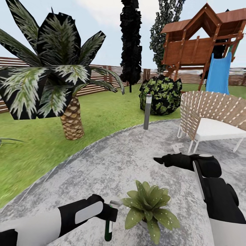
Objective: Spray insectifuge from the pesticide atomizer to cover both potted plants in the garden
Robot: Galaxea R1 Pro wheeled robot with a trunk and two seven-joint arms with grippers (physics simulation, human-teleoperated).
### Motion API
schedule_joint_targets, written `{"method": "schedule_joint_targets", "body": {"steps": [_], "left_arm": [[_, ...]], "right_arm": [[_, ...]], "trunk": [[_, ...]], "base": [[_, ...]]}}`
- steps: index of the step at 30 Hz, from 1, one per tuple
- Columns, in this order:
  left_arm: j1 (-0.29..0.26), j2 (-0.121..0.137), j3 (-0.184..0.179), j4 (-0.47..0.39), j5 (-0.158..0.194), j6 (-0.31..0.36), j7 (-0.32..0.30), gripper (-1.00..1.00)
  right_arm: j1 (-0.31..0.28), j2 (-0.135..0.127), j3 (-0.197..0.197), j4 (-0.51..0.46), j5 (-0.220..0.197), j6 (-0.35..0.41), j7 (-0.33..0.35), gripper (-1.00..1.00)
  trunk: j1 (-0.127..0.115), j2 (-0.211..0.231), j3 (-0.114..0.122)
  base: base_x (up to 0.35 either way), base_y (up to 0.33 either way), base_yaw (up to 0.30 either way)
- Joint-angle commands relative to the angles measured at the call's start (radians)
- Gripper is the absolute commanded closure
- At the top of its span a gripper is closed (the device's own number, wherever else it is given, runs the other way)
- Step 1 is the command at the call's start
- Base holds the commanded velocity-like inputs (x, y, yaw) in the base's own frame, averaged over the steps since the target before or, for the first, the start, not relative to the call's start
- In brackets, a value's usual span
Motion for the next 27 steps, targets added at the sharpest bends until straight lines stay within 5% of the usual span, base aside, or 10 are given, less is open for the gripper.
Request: {"method": "schedule_joint_targets", "body": {"steps": [1, 27], "left_arm": [[-0.006, -0.001, -0.002, -0.002, 0.011, -0.005, 0.01, 1.0], [0.021, 0.02, -0.001, 0.048, 0.024, -0.062, -0.005, 1.0]], "right_arm": [[-0.001, -0.001, 0.0, 0.0, 0.011, 0.003, 0.01, -1.0], [-0.003, 0.007, -0.026, 0.001, 0.012, 0.003, 0.007, -1.0]], "trunk": [[0.0, 0.0, -0.001], [0.0, 0.0, -0.001]], "base": [[0.001, 0.005, -0.28], [-0.022, 0.244, -0.28]]}}
